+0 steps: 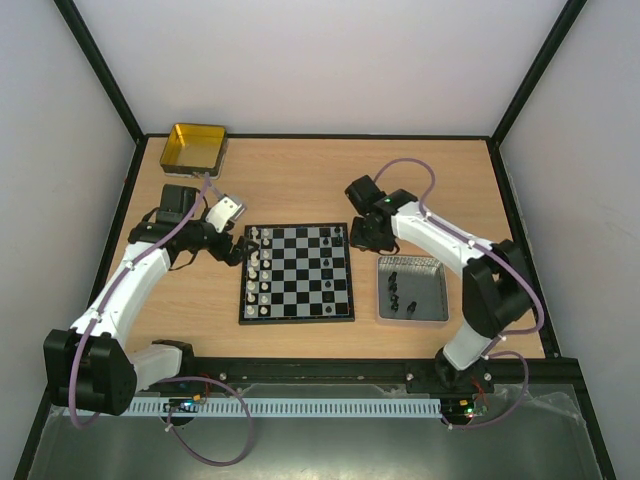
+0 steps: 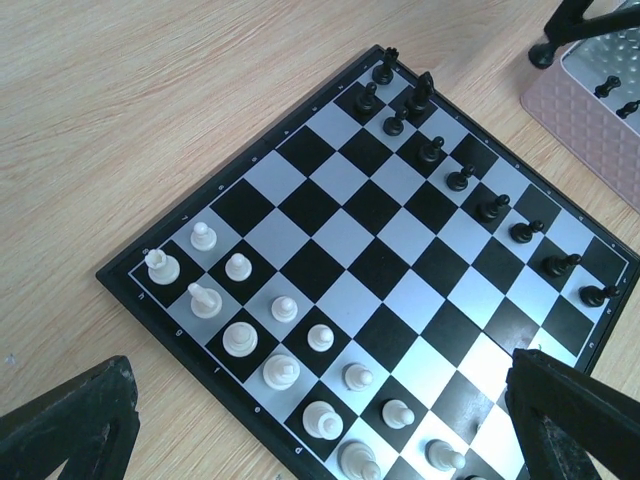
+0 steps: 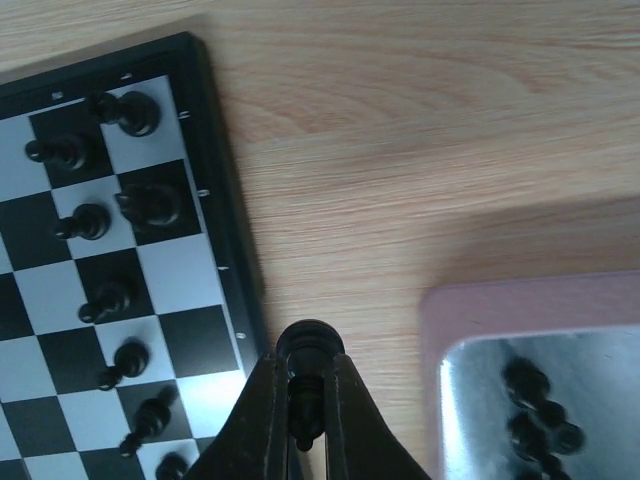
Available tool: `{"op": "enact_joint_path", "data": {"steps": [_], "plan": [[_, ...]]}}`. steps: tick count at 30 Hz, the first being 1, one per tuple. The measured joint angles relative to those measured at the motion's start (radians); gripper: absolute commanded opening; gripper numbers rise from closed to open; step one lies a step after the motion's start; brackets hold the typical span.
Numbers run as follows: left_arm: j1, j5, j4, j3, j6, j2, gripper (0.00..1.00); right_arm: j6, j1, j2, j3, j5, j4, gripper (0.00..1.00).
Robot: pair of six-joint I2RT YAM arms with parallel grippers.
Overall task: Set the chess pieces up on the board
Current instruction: Place the chess piece on the chessboard.
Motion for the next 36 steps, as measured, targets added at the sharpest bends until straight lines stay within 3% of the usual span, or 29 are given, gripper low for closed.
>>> {"op": "enact_joint_path", "data": {"steps": [15, 36], "plan": [[0.000, -0.026, 0.026, -0.001, -0.004, -0.006, 0.99, 0.004, 0.071, 0.214, 0.110, -0.014, 0.078, 0.03], [0.000, -0.030, 0.033, -0.013, -0.004, -0.006, 0.99, 0.008, 0.104, 0.270, 0.130, -0.026, 0.100, 0.06]]}}
